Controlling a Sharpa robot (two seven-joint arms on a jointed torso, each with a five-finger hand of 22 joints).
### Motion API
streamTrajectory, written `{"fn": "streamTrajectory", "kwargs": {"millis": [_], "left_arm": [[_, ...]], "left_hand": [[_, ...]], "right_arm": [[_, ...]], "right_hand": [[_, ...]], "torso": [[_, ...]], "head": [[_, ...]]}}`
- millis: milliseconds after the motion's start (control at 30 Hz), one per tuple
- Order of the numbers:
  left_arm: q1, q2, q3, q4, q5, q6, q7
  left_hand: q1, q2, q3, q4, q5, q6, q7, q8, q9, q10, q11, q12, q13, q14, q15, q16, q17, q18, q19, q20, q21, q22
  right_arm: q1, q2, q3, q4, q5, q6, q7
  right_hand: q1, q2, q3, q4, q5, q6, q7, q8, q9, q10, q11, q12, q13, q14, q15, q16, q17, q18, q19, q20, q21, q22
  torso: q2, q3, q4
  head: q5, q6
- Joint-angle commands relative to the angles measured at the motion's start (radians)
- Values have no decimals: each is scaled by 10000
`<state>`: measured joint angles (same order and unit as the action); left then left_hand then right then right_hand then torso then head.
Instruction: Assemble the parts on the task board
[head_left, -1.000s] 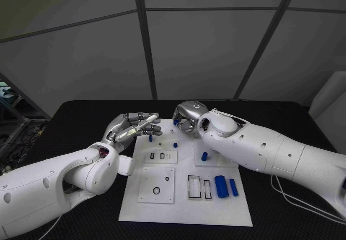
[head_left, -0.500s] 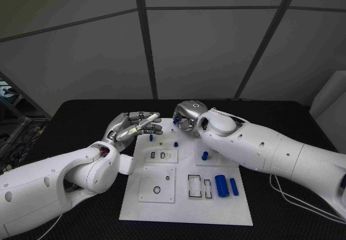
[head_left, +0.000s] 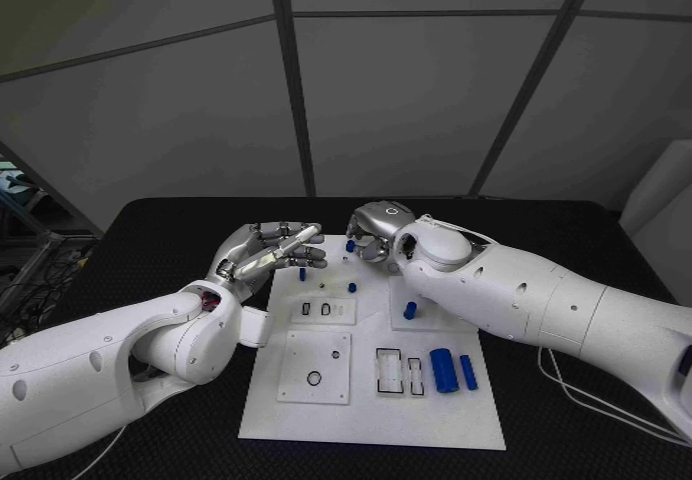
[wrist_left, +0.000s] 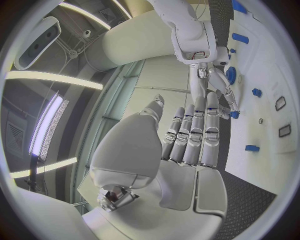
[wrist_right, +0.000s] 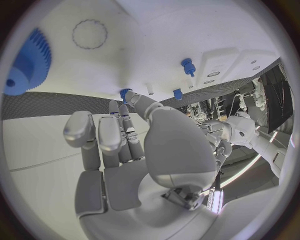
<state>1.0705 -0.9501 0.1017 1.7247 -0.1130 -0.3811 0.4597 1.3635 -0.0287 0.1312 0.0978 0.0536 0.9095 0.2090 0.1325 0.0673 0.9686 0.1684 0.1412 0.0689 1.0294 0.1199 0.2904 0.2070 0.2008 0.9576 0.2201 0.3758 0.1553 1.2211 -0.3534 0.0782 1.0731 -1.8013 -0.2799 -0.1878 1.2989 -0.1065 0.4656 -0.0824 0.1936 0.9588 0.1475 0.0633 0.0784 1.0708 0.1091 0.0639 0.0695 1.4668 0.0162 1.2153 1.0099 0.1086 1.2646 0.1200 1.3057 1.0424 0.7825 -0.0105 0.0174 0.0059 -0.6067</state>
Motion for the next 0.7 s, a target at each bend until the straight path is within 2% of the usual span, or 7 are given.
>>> {"fn": "streamTrajectory", "kwargs": {"millis": [33,200,333,467,567,700], "left_arm": [[22,3,11,-2,-63,155,16],[23,-15,11,-22,-63,160,17],[24,-52,10,-60,-63,164,23],[24,-83,10,-112,-63,177,33],[24,-102,9,-174,-63,189,46],[24,-113,8,-255,-63,197,60]], "left_hand": [[-6,74,-75,7,-8,-12,61,-39,-10,-57,21,-54,-14,-89,-8,65,11,-197,50,0,29,15],[-6,74,-75,7,-8,-12,61,-39,-10,-57,21,-54,-14,-89,-8,65,11,-197,50,0,29,15],[-6,74,-75,7,-8,-12,61,-39,-10,-57,21,-54,-14,-89,-8,65,11,-197,50,0,29,15],[-6,74,-75,7,-8,-12,61,-39,-10,-57,21,-54,-14,-89,-8,65,11,-197,50,0,29,15],[-9,78,-82,6,-8,-17,62,-46,-11,-63,23,-63,-15,-99,-5,67,14,-198,46,1,29,14],[-9,78,-82,6,-8,-17,62,-46,-11,-63,23,-63,-15,-99,-5,67,14,-198,46,1,29,14]], "right_arm": [[35,-48,3,80,-76,57,3],[35,-407,3,597,-64,-361,26],[33,-1164,5,1498,205,-824,75],[31,-2045,10,2408,1001,-1096,213],[30,-2687,90,3010,1861,-1094,349],[30,-3521,187,3633,3098,-675,396]], "right_hand": [[33,-149,-75,44,-57,-266,-52,-30,-47,-205,41,-26,-2,91,104,-66,-92,-3,-93,25,-77,-111],[48,-133,-94,59,-14,-250,-47,1,-38,-178,36,5,20,79,103,-100,-149,-3,-87,33,-77,-108],[34,-111,-128,147,20,-14,53,80,23,149,-45,107,100,57,37,-168,-258,-10,-31,9,-47,-55],[-97,-143,-188,315,42,259,124,158,85,724,-139,298,217,100,-40,-69,-131,-48,107,-30,58,133],[-221,-288,-384,414,313,336,144,160,99,1841,-312,867,515,236,-179,312,387,-169,507,-98,406,777],[-392,-586,-938,530,471,201,-18,95,75,2982,-555,1874,1205,319,-391,601,740,-258,798,-293,660,1222]], "torso": [[-8,0,-8],[-16,13,-9],[-43,24,-48],[-83,41,-131],[-133,66,-224],[-193,104,-331]], "head": [[8,-6],[5,-1],[7,21],[31,61],[41,97],[67,114]]}}
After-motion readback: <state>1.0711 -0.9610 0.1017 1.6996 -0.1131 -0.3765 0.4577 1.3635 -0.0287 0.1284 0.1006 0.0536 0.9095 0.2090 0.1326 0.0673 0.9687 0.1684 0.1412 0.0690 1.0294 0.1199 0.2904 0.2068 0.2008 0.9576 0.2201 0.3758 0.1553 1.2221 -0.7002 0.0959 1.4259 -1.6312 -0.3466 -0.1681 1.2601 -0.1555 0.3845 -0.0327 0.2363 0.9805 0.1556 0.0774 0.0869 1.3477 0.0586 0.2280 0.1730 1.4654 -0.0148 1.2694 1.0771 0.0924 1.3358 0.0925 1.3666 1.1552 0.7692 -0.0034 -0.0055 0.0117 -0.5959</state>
